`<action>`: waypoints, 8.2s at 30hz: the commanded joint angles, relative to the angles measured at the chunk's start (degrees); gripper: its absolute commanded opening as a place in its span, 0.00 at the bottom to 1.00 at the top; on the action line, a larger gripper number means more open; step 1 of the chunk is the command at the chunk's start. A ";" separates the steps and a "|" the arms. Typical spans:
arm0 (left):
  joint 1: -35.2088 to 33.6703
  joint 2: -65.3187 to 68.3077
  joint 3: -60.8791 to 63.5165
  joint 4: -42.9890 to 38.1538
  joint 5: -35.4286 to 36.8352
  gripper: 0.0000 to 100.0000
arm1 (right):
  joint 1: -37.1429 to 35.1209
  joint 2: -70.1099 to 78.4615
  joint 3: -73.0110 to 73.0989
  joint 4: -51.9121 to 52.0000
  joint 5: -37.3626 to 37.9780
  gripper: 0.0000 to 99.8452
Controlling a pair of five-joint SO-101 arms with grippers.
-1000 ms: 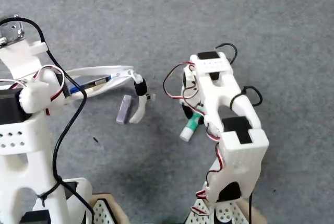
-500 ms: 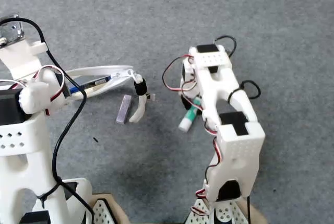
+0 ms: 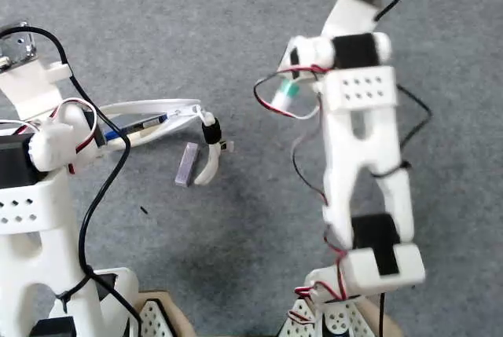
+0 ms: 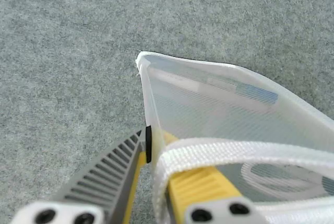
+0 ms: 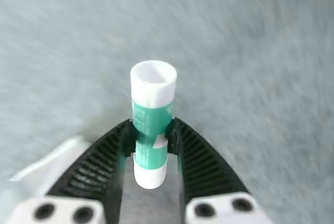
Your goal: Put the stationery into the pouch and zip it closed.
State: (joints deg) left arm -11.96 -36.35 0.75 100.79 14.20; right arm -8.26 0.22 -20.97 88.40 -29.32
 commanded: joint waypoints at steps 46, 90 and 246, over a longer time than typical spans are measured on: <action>-0.66 -0.62 1.01 -0.18 0.44 0.03 | -36.48 -34.42 28.18 -33.49 13.27 0.01; -0.40 -0.62 0.92 -0.18 0.44 0.03 | -35.43 -34.42 36.18 -42.73 29.10 0.14; -30.20 -1.05 -1.01 0.00 8.88 0.03 | -29.45 49.80 -22.73 -0.88 -14.59 0.04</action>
State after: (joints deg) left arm -42.11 -36.35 2.59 100.62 22.64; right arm -37.19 51.03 -41.01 87.08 -43.91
